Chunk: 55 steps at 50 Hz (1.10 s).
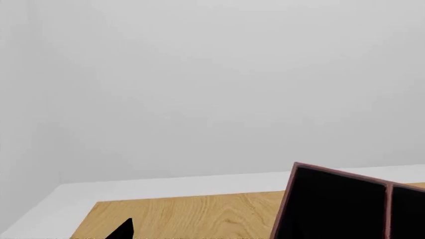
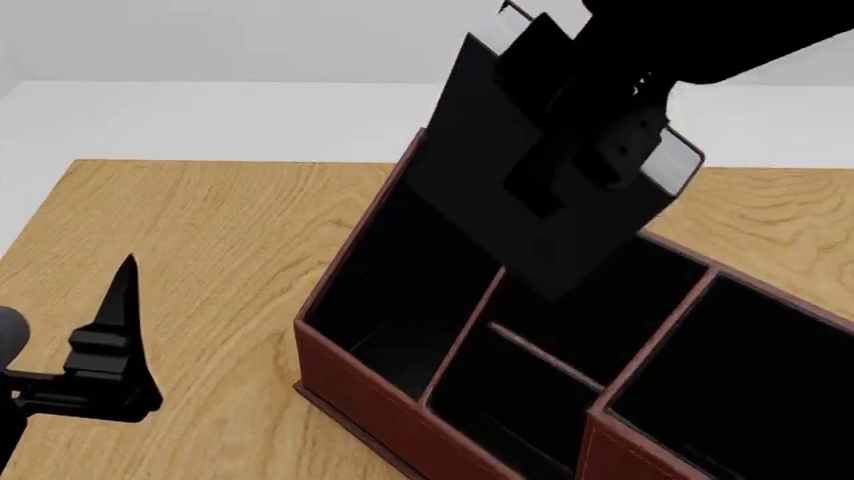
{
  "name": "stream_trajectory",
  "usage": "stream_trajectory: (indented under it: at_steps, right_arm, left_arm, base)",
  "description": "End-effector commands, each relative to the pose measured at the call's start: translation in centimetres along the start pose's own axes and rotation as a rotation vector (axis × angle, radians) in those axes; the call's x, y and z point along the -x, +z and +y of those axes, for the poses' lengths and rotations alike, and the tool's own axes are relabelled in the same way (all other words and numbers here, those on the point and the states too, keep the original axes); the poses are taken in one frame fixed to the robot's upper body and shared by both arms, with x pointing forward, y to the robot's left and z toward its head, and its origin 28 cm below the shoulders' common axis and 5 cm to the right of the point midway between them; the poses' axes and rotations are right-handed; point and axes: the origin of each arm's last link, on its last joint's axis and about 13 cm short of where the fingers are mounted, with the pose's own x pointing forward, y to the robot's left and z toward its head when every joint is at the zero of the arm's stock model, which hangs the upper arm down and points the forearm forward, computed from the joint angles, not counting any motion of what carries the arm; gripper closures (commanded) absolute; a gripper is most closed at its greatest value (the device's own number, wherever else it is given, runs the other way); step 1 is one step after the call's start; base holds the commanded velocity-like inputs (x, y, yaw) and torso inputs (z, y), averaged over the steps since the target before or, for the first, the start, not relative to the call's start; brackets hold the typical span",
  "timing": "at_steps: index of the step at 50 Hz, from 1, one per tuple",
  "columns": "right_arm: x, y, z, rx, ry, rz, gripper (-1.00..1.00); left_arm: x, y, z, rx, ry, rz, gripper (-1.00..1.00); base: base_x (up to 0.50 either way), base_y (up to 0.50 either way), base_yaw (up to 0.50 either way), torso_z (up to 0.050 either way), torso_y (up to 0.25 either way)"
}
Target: Pick up the book and place it in the front compartment of the caddy.
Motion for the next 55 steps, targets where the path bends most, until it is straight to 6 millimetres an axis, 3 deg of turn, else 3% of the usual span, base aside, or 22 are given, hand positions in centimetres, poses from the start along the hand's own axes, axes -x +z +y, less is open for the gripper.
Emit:
stream_trajectory:
  at_steps: [1,24,55]
  right_arm:
    - [-0.6,1.9,-2.2,0.001,-0.062,0.021,1.00]
    - [-4.5,3.6,-4.0,0.007,-0.054,0.149,1.00]
    - [-10.3,1.2,-4.3,0.065,-0.050,0.297,1.00]
  left_arm:
    - [0.1,-0.2,0.1,0.003,0.005,0.003,-1.00]
    - [0.3,-0.4,0.2,0.004,0.012,0.007,-1.00]
    - [0.5,-0.5,0.3,-0.001,0.024,0.007,-1.00]
  base:
    - [0.00,0.00,0.00,0.000,0.000]
    - [0.00,0.00,0.00,0.000,0.001]
    - [0.00,0.00,0.00,0.001,0.001]
